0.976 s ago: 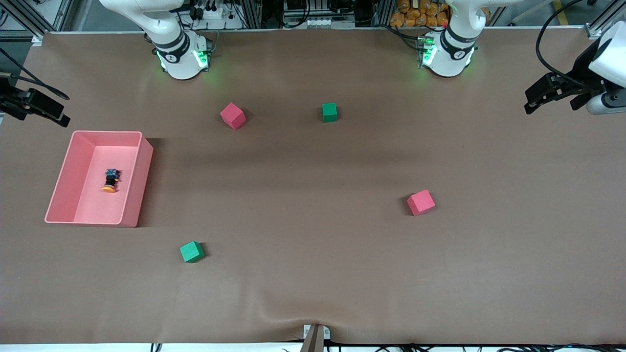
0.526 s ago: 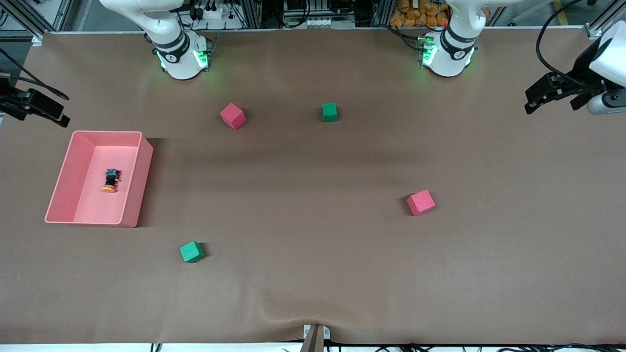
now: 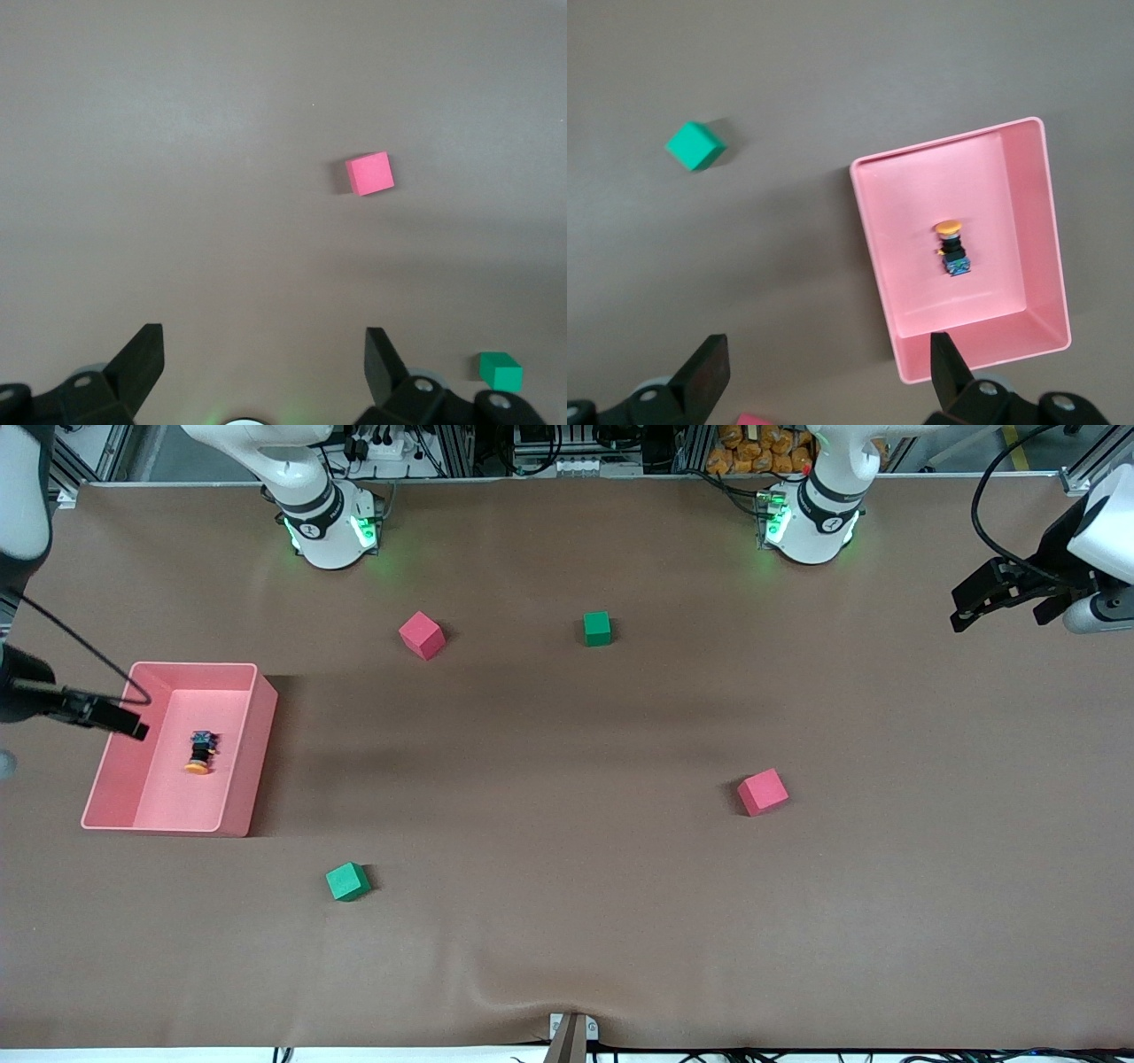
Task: Place and upright button with both arms
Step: 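Reach the right gripper down into the pink tray over the button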
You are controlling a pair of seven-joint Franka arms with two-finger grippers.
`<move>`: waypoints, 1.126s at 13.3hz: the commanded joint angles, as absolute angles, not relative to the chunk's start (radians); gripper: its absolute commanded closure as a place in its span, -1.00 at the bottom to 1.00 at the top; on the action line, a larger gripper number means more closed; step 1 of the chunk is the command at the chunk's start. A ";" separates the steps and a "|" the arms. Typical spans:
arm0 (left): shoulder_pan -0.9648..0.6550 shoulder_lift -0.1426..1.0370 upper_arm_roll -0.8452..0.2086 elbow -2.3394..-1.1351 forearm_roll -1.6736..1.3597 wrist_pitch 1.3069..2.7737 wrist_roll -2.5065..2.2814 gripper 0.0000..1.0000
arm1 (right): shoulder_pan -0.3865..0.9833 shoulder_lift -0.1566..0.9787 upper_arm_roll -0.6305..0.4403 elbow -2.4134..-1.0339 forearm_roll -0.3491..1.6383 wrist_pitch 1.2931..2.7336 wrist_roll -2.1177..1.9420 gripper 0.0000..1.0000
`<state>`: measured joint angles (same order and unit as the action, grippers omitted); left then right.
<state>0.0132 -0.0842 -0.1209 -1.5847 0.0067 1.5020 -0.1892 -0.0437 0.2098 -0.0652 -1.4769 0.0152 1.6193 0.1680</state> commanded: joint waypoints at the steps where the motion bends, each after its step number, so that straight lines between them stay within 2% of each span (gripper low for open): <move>1: 0.018 -0.061 -0.124 -1.565 0.003 1.489 -0.186 -1.00 | -0.099 0.224 -0.055 -1.471 0.003 1.606 0.170 -1.00; 5: 0.018 -0.043 -0.124 -1.565 0.003 1.508 -0.187 -1.00 | -0.196 0.320 -0.055 -1.503 -0.029 1.594 0.126 -1.00; 8: 0.017 -0.028 -0.124 -1.566 0.003 1.529 -0.192 -1.00 | -0.239 0.321 -0.054 -1.655 -0.054 1.653 -0.053 -1.00; 10: 0.020 -0.028 -0.124 -1.575 0.003 1.525 -0.189 -1.00 | -0.255 0.316 -0.054 -1.783 -0.055 1.776 -0.113 -1.00; 15: 0.014 -0.003 -0.124 -1.574 0.003 1.528 -0.199 -1.00 | -0.236 0.337 -0.054 -2.004 -0.055 2.127 -0.167 -1.00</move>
